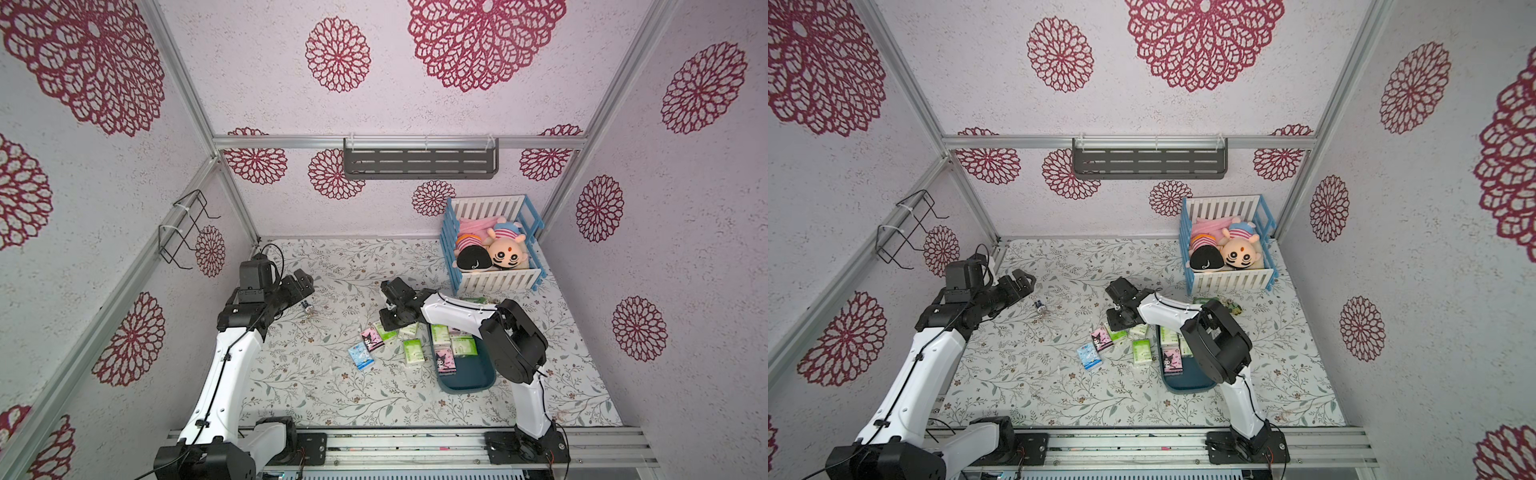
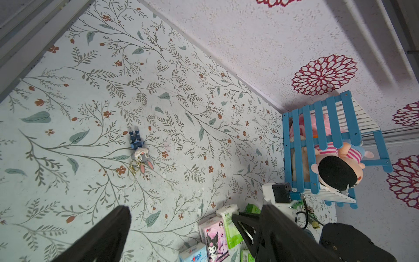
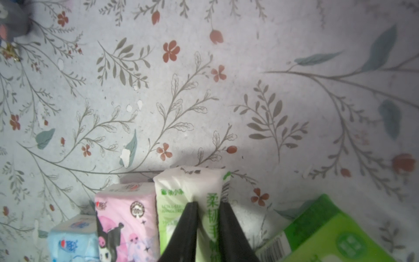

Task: Put the pocket tissues into the storage box
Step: Pick up the pocket tissues from the center of the board, then place the pocket tissues in the storage box.

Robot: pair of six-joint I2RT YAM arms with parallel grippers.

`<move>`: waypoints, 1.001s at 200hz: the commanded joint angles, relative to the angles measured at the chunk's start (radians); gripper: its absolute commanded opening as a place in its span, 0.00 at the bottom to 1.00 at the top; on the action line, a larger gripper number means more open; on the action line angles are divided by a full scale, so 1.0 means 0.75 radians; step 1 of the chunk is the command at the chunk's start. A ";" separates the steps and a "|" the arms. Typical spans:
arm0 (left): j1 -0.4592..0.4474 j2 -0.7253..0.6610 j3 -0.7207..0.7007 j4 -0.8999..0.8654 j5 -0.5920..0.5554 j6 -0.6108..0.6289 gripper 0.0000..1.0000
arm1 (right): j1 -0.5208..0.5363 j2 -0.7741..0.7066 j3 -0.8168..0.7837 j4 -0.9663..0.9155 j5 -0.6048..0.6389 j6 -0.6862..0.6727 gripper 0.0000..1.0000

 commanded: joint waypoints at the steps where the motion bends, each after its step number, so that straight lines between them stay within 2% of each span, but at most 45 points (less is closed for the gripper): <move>1: 0.009 -0.010 0.027 -0.026 -0.013 0.026 0.97 | 0.001 -0.007 0.033 0.033 0.040 0.013 0.15; 39: -0.010 -0.025 0.051 -0.039 -0.022 0.018 0.97 | -0.003 -0.122 0.011 0.104 0.120 0.057 0.03; 72: -0.140 -0.001 0.084 -0.029 -0.094 0.044 0.97 | -0.042 -0.327 -0.137 0.210 0.171 0.168 0.00; 110: -0.249 0.064 0.111 0.024 -0.104 0.004 0.97 | -0.101 -0.766 -0.417 0.214 0.437 0.414 0.00; 127: -0.309 0.073 0.109 0.115 -0.045 0.024 0.97 | -0.138 -0.989 -0.561 0.189 0.493 0.515 0.00; 150: -0.427 0.043 0.066 0.293 -0.056 0.097 0.97 | -0.172 -1.272 -0.747 0.019 0.583 0.690 0.00; 172: -0.504 0.039 0.019 0.421 -0.040 0.096 0.97 | -0.171 -1.536 -0.910 -0.200 0.724 0.919 0.00; 200: -0.567 0.059 -0.023 0.498 -0.072 0.098 0.97 | -0.169 -1.763 -1.111 -0.192 0.731 1.172 0.00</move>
